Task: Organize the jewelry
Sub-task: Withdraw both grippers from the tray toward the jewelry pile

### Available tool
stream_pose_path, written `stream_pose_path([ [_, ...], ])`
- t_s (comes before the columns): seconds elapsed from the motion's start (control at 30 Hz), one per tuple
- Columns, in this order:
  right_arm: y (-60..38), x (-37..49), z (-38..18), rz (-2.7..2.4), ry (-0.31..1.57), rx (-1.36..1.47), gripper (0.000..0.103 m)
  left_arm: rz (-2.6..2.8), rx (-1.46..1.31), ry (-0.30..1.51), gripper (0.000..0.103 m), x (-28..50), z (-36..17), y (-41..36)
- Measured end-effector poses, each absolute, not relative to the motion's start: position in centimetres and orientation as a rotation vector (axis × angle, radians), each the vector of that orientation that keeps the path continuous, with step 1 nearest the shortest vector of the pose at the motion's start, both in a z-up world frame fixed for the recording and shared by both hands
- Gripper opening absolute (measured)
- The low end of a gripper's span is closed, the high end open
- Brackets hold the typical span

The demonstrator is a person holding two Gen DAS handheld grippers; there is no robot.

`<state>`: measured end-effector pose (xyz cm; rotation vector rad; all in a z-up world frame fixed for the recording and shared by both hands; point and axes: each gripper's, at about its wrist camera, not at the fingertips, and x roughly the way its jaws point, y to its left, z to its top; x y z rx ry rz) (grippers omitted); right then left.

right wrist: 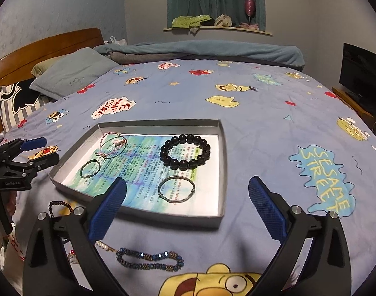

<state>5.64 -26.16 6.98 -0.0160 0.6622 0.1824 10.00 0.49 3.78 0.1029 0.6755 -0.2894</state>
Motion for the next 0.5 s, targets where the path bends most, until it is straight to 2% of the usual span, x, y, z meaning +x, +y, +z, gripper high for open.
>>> stream_pose_path([
  [0.5, -27.1, 1.1, 7.8, 0.181, 0.618, -0.002, 0.098, -0.269, 0.084, 0.625, 0.091, 4.8, 4.3, 4.1],
])
